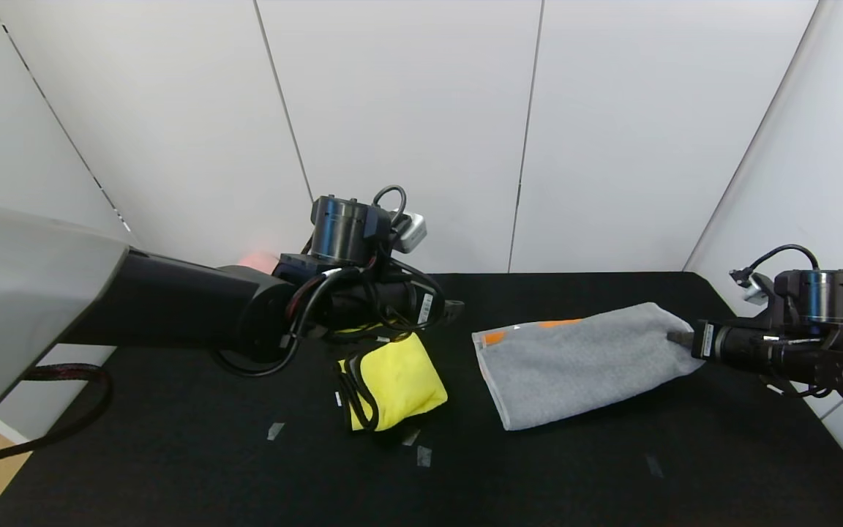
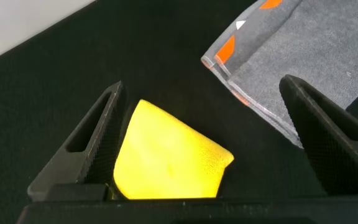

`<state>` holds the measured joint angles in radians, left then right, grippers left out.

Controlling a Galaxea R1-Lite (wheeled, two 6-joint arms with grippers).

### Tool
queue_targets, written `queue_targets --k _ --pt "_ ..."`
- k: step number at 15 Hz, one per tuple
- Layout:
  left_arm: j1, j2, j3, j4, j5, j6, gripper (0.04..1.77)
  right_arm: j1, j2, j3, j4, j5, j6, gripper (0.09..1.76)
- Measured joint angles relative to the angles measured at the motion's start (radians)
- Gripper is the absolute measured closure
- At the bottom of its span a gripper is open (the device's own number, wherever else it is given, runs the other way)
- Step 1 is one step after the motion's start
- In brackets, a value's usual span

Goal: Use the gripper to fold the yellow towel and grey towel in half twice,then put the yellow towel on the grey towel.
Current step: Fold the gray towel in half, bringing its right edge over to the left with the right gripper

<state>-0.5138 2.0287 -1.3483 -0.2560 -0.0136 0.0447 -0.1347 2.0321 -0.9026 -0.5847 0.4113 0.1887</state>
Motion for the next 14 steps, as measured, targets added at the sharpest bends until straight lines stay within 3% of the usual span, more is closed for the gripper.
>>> queue_targets --k 9,14 --pt "0.000 -0.003 0.006 -0.019 0.001 0.000 0.09 0.005 -0.005 -0.001 0.002 0.000 0.000 1.69" --pt "-0.001 -0.006 0.012 -0.020 0.001 0.001 0.09 0.101 -0.006 0.009 0.002 -0.006 0.004 1.69"
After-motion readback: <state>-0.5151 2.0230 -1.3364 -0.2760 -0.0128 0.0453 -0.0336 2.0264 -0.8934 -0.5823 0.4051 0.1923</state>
